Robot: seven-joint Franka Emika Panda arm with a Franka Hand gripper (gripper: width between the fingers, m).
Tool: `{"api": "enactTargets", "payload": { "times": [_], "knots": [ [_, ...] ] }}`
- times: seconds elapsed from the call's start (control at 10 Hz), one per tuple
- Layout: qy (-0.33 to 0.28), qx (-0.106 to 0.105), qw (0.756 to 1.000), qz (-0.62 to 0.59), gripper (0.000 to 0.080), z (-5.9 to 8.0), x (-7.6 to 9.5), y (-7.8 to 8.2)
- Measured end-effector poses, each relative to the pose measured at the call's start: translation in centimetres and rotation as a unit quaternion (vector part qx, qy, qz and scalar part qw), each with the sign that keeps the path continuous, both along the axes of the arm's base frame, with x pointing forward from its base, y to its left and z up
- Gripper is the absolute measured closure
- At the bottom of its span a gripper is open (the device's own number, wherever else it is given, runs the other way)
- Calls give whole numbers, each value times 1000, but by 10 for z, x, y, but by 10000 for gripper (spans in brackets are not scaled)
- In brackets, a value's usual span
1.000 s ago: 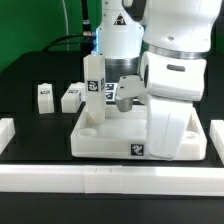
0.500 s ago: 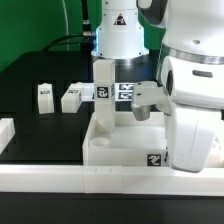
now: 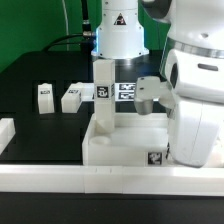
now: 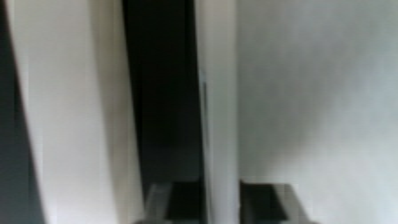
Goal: Assemble desk
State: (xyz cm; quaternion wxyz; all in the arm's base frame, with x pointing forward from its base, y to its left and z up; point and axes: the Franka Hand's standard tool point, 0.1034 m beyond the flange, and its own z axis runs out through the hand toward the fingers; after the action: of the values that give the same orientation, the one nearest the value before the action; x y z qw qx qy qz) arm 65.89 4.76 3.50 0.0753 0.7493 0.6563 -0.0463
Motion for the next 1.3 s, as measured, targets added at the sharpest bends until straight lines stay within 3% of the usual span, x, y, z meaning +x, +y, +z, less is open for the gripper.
{"api": "enactTargets", "payload": {
  "times": [0.1,0.2,0.4,0.6,0.7,1.2,1.3],
  "knots": [
    [-3,0,1000,-3,646,7,2,0],
    [-2,0,1000,-6,462,13,3,-2],
    [-4,-2,1000,-12,191,31,6,-7],
    [-10,-4,1000,-20,162,43,10,-20],
    [-11,-5,1000,-27,152,43,10,-27],
    [-12,-5,999,-43,151,40,9,-28],
    [-11,-3,998,-67,151,39,6,-42]
  ]
}}
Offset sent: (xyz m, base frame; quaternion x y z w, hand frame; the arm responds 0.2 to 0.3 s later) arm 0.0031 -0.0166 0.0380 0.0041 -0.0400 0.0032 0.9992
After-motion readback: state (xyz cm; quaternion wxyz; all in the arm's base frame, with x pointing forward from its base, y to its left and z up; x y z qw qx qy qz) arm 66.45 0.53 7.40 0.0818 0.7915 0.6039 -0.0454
